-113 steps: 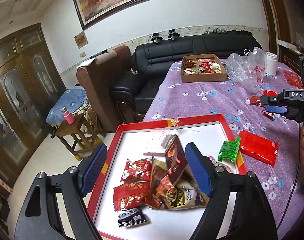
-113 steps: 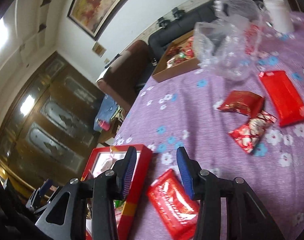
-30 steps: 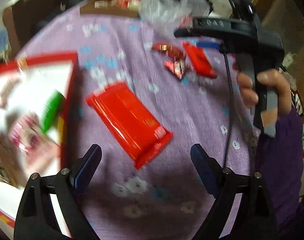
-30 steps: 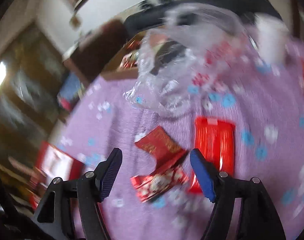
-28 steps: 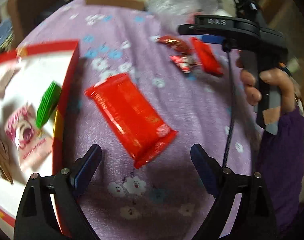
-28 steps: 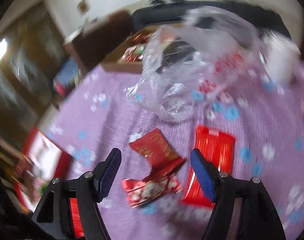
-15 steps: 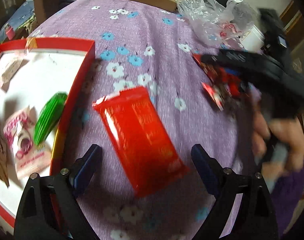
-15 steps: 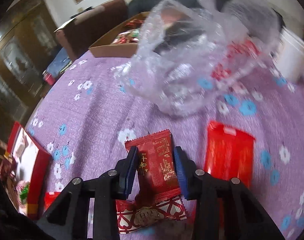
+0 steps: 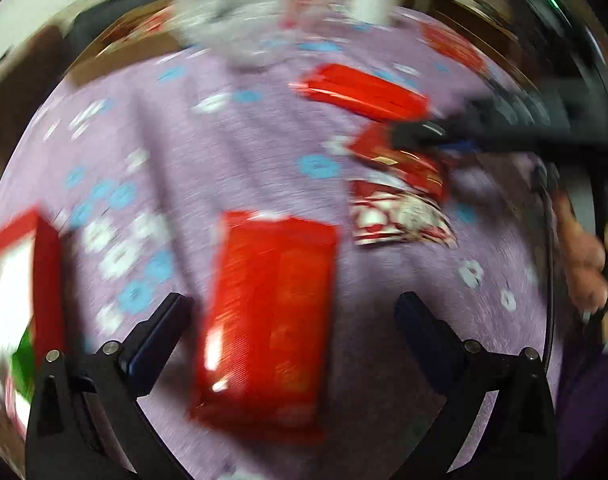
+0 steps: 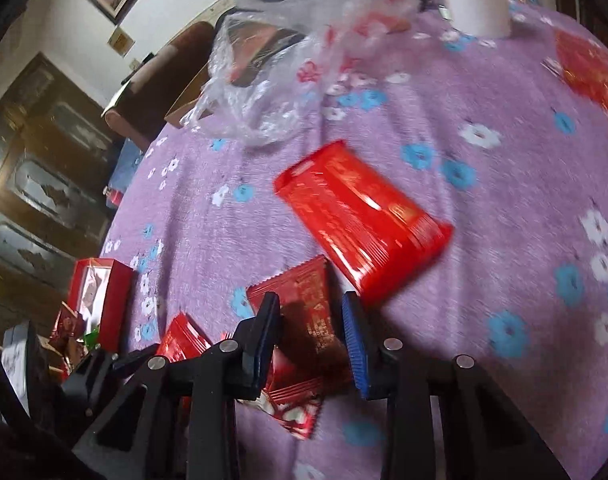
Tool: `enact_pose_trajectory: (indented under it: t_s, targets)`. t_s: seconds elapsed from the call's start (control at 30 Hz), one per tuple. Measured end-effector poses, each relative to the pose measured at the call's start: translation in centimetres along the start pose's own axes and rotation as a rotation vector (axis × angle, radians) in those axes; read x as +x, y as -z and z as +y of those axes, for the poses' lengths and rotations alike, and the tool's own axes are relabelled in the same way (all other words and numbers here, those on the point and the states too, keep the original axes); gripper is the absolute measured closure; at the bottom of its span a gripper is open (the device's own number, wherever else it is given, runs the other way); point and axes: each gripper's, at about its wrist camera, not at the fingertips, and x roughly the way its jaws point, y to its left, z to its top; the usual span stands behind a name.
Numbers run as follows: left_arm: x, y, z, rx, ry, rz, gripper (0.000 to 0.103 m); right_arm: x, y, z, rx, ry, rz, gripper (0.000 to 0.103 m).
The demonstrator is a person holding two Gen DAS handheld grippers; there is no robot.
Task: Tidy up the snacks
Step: 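Grasp the long red bar with the left gripper while the right grasps a red gold-lettered packet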
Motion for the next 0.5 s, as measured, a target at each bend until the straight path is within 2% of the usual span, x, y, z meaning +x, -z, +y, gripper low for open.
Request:
enact_pose_trajectory:
  t_s: [0.07,0.13,0.2,0.27,0.33,0.4,0.43,0.47,0.5]
  targets:
    - [-0.7,0.1,1.6,-0.100,0.019,0.001,0.000,-0.3,0.0,-0.1,-0.027,0.012,0.011,0.067]
    - [-1.1,0.0,2.5,-0.147,-0.038,-0.011,0.000,-0.2,0.3,0.8,-0.065,0.048,0.012,0.064]
    - [-0.9,0.2,2.0,-0.112,-0.100,-0.008,0.000,0.1,0.5,2.0,-0.120,0.076,0.014,0.052]
    - [-0.1,0.7,1.6,-0.080,-0.116,0.018,0.000,0.4,0.8,2.9,-0.170,0.111,0.014,0.046]
    - [0.5,1.0,1.1,-0.056,-0.128,0.028,0.000,0.7,1.0,3.5,-0.206,0.156,-0.002,0.047]
    - [0.6,0.9,1.0,-0.040,-0.117,-0.006,0.001,0.9,1.2,4.0,-0.241,0.209,-0.013,0.057]
    - [0.6,0.8,1.0,-0.037,-0.108,-0.015,0.003,0.9,1.3,4.1,-0.248,0.214,-0.016,0.057]
    - [-0.3,1.5,1.2,-0.026,-0.104,-0.025,0.010,1.0,1.2,4.1,-0.243,0.212,-0.018,0.058]
    - [-0.6,1.6,1.0,-0.013,-0.097,-0.034,0.019,0.9,1.2,3.9,-0.235,0.215,-0.022,0.064]
